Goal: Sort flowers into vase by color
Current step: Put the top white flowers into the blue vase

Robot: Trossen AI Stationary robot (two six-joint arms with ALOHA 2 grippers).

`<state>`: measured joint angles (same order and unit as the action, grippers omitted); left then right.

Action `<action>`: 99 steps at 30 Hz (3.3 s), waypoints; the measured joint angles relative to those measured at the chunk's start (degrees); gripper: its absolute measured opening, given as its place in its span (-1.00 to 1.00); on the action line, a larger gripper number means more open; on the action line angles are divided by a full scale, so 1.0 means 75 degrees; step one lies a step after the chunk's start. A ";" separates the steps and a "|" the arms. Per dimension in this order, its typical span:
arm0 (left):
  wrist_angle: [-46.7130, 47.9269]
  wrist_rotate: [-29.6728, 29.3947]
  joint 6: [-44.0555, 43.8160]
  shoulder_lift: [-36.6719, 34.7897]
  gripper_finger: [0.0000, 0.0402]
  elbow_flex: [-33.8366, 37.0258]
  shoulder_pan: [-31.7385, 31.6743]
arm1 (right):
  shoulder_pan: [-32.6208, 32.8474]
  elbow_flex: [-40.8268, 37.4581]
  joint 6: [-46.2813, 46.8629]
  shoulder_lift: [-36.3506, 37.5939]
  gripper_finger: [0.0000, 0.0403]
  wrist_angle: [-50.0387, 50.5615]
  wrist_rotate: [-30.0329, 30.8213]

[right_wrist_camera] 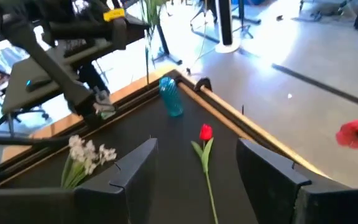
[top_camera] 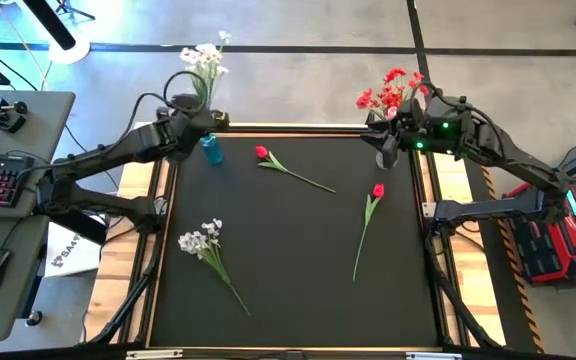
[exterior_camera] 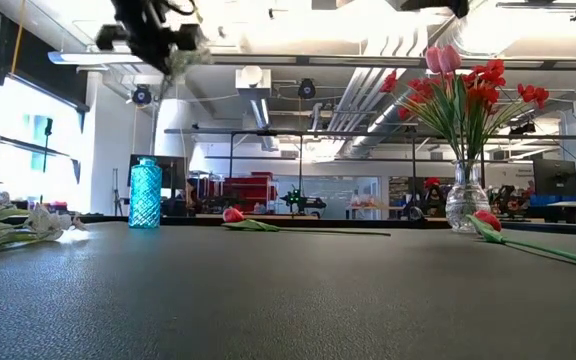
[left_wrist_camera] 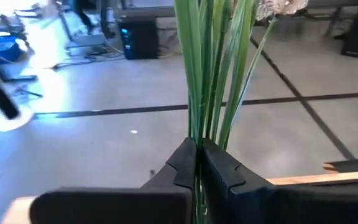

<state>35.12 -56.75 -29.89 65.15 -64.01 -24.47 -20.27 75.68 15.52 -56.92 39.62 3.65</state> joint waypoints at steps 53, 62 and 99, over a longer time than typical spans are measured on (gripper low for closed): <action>-0.9058 0.5026 0.4601 -0.3939 -1.00 0.6091 -0.2077 | -0.1148 -0.0006 0.0298 -0.0248 0.01 -0.0983 0.0254; -0.9080 0.4369 0.4975 -0.3943 -1.00 0.6201 -0.2086 | -0.1148 -0.0006 0.0325 -0.0248 0.01 -0.0980 0.0251; -0.6045 0.3411 0.1802 -0.3486 -0.36 0.6196 -0.2092 | -0.1148 -0.0006 0.0529 -0.0248 0.01 -0.0978 -0.0141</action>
<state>-10.21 -31.16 -16.38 39.00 -17.54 -40.16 -28.88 75.64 19.49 -58.78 32.28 2.60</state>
